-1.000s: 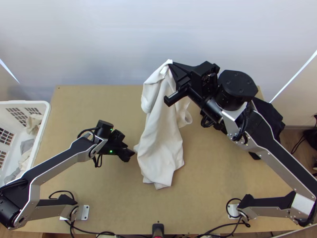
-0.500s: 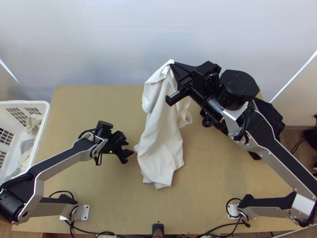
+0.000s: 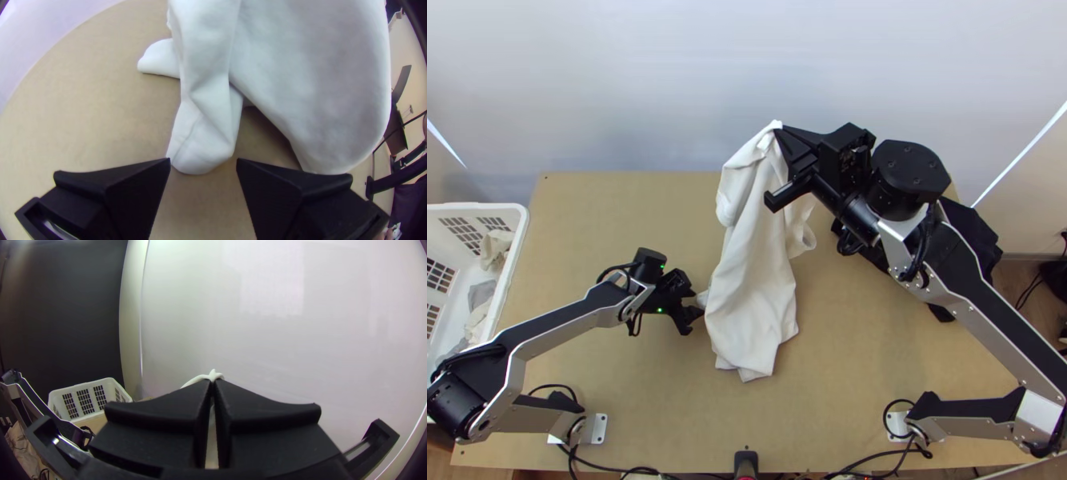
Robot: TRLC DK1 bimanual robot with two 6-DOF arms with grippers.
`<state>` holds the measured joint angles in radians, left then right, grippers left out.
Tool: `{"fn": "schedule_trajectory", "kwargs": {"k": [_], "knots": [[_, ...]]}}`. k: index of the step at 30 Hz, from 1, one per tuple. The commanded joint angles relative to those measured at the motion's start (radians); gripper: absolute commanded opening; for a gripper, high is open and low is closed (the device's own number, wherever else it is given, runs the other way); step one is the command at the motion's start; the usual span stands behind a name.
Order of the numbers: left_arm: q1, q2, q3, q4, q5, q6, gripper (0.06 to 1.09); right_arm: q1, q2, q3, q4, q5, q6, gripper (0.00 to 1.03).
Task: Fold the t-shirt
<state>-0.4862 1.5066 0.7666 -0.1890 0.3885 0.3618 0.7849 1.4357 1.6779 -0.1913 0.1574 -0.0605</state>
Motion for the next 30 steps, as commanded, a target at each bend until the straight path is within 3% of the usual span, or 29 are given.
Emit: {"fn": "schedule_trajectory", "kwargs": {"k": [1, 3, 5, 6, 12, 18, 24, 27, 30], "knots": [[-0.017, 0.030, -0.001, 0.040, -0.002, -0.012, 0.75, -0.009, -0.003, -0.003, 0.001, -0.001, 0.001, 0.03], [-0.017, 0.041, -0.001, 0.060, -0.002, -0.015, 0.51, -0.010, -0.006, -0.006, 0.001, -0.001, 0.002, 0.03], [-0.015, 0.044, 0.000, 0.083, -0.002, -0.030, 0.17, -0.013, -0.008, -0.007, 0.001, -0.001, 0.010, 0.03], [-0.015, 0.052, 0.000, 0.094, -0.002, -0.043, 0.09, -0.015, -0.009, -0.007, 0.001, -0.001, 0.011, 0.03], [0.049, 0.087, 0.053, 0.092, 0.000, -0.152, 0.09, -0.029, -0.023, -0.009, 0.000, -0.002, 0.021, 0.03], [0.192, 0.066, 0.203, -0.026, 0.000, -0.365, 0.09, -0.076, -0.038, -0.027, -0.037, -0.001, 0.059, 0.03], [0.321, 0.007, 0.381, -0.190, 0.000, -0.543, 0.09, -0.165, 0.006, 0.011, -0.218, 0.001, 0.278, 0.03], [0.383, -0.023, 0.441, -0.207, 0.000, -0.589, 0.09, -0.204, 0.098, 0.141, -0.405, 0.010, 0.393, 0.03], [0.462, 0.000, 0.545, -0.256, -0.002, -0.630, 0.09, -0.276, 0.279, 0.422, -0.708, 0.008, 0.550, 0.03]]}}
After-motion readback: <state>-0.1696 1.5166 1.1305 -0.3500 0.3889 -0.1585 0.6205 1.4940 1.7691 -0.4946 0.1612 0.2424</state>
